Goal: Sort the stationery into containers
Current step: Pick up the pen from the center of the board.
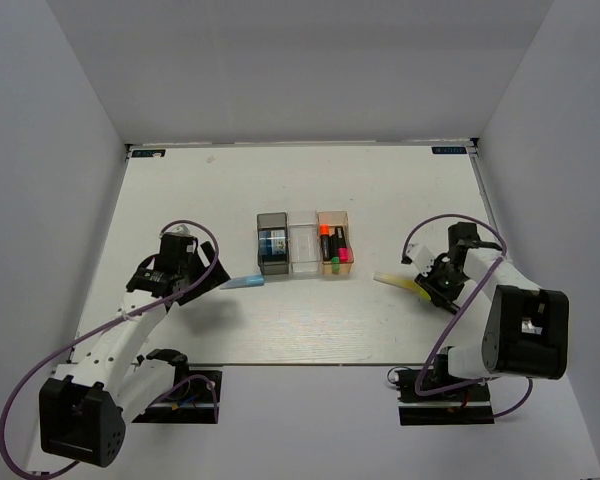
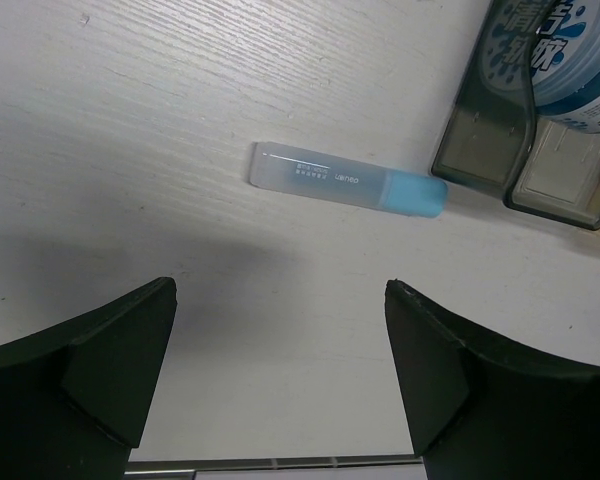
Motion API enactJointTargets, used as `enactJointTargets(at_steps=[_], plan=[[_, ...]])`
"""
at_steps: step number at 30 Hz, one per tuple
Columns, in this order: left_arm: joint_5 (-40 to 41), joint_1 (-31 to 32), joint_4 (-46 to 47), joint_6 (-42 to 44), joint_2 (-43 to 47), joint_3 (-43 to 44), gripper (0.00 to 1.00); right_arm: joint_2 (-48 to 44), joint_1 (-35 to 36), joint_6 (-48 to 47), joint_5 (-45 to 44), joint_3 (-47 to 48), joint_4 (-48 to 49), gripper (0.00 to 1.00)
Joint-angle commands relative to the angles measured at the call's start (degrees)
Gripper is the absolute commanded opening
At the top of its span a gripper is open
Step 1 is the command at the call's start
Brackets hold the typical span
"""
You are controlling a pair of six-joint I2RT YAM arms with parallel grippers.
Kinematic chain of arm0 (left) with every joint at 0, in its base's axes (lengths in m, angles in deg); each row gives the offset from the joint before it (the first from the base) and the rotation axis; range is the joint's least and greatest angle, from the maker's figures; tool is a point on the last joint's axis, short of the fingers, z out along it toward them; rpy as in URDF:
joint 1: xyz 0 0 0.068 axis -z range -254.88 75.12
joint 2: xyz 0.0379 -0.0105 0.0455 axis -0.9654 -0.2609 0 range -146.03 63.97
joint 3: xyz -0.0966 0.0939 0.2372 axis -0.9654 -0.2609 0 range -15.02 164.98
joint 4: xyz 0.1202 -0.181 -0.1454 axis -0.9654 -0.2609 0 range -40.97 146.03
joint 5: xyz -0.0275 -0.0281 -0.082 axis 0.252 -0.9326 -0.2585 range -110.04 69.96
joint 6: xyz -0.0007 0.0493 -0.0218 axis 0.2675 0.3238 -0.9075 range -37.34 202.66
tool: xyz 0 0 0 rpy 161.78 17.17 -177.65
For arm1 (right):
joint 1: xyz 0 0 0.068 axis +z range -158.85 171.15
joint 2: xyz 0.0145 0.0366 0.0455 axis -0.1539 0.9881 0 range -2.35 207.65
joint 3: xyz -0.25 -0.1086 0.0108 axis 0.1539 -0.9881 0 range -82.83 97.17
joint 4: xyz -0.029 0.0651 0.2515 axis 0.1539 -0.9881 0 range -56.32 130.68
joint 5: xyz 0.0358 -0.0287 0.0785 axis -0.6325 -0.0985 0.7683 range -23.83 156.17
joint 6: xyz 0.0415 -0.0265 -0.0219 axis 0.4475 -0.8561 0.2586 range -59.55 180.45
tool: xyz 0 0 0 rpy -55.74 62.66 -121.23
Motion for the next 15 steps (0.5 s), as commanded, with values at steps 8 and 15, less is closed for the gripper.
enactJointTargets(at_steps=[8, 15], plan=[[-0.4, -0.3, 0.2, 0.9, -0.7, -0.3, 0.95, 4.2, -0.3, 4.5, 11.3, 9.8, -8.8, 0.0], [-0.7, -0.4, 1.0, 1.4, -0.8, -0.7, 0.95, 5.6, 1.0, 9.7, 27.1, 23.7, -21.4, 0.0]])
